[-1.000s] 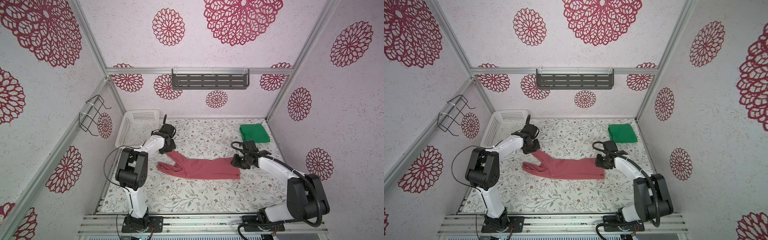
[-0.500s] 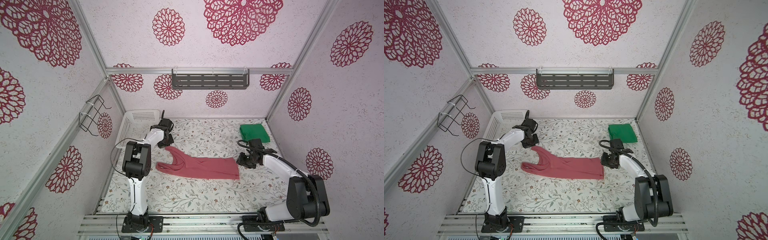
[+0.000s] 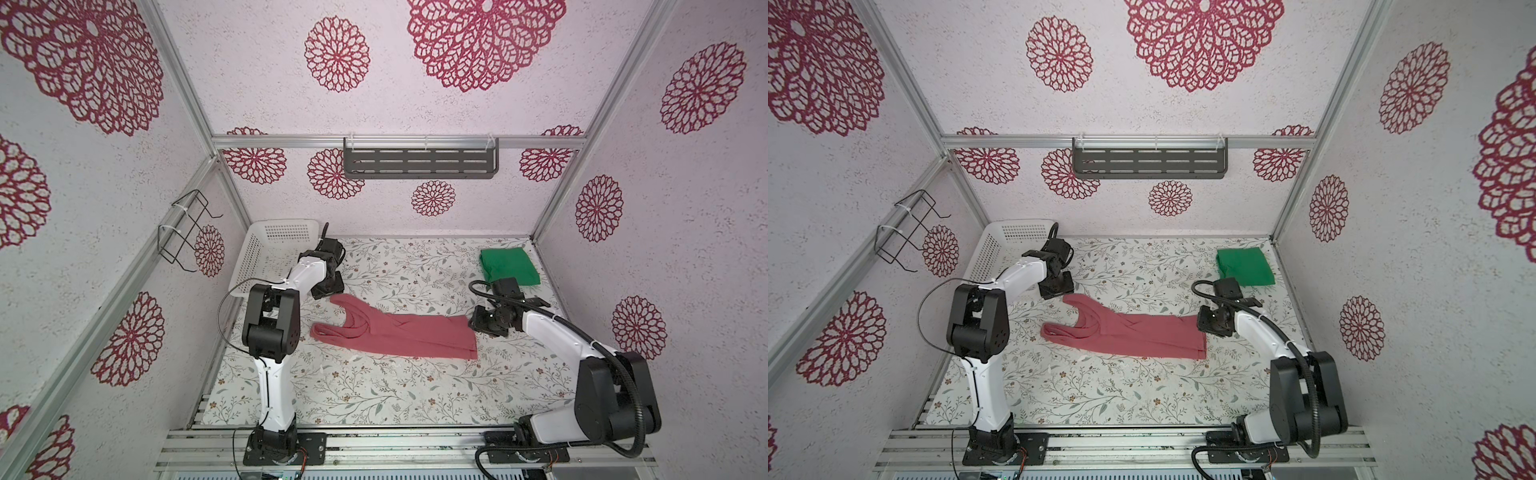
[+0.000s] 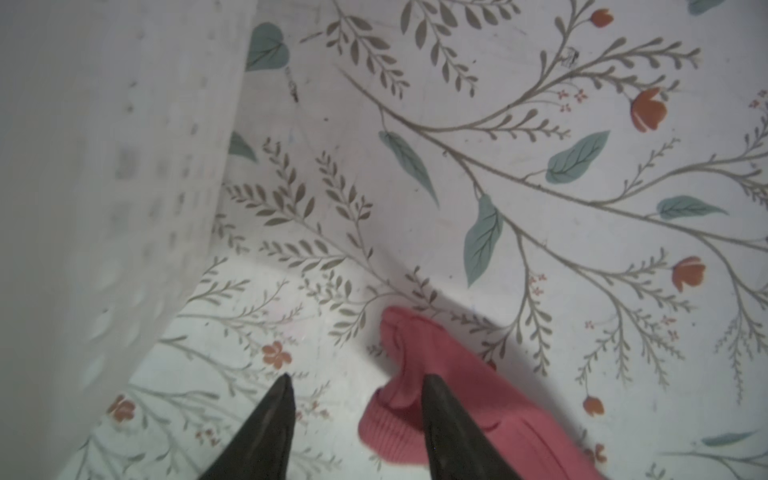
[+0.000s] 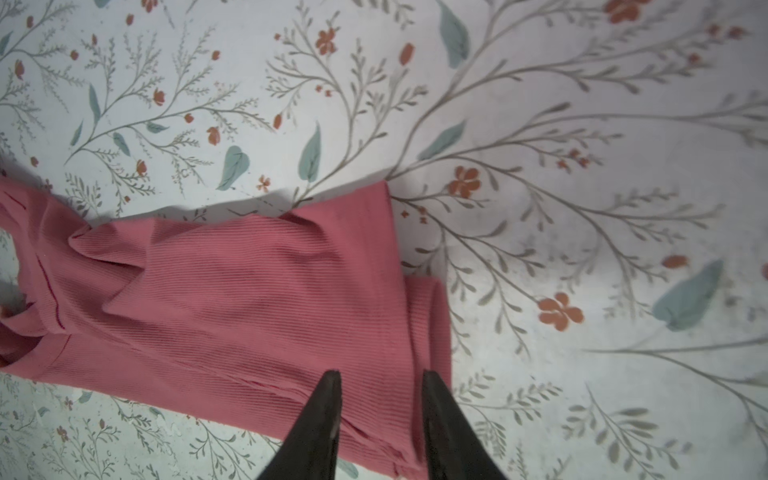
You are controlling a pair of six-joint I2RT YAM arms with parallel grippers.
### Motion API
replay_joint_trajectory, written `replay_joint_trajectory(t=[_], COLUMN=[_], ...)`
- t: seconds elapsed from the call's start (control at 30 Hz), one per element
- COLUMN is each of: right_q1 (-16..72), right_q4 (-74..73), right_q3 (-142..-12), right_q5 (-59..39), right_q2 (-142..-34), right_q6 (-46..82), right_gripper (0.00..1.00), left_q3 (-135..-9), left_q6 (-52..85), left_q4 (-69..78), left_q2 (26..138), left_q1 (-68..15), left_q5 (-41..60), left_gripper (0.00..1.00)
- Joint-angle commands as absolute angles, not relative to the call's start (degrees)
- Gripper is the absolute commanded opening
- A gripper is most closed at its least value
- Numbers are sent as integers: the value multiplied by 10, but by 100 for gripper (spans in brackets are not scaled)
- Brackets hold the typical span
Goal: Fold and stack the tank tops
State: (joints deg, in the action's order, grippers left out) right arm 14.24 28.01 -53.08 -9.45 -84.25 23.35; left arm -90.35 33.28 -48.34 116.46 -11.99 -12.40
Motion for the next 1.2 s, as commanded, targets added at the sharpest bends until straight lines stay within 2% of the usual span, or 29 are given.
replay_joint_trajectory(t=[0.0, 0.17, 0.3, 0.4, 0.57, 0.83, 1.03, 1.17], right_q1=[180, 199, 199, 193, 155, 105, 123, 174], right_q4=[251, 207, 200, 204, 158, 134, 182, 201], right_q3=[-567, -579, -603, -604, -546, -490, -496, -504], right_q5=[-72, -38, -38, -1, 30, 39, -2, -71], right_q2=[-900, -944, -993, -1027, -1011, -940, -835, -835], right_q6=[212, 199, 186, 195, 241, 244, 194, 172], right_gripper=[34, 30, 29, 25, 19, 19, 21, 21], left_q3=[-863, -731, -697, -693, -679, -598, -672, -747], left_q6=[353, 452, 512, 533, 547, 547, 506, 468], left_q4=[-511, -444, -389, -367, -356, -364, -397, -418], left_q2=[1069, 996, 1014, 1049, 1093, 1069, 1104, 1178], left_q1=[-139, -240, -314, -344, -364, -346, -343, -340], left_q5=[-142, -84, -41, -27, -15, -30, -28, -23], left_gripper=[56, 52, 44, 38, 33, 28, 29, 29])
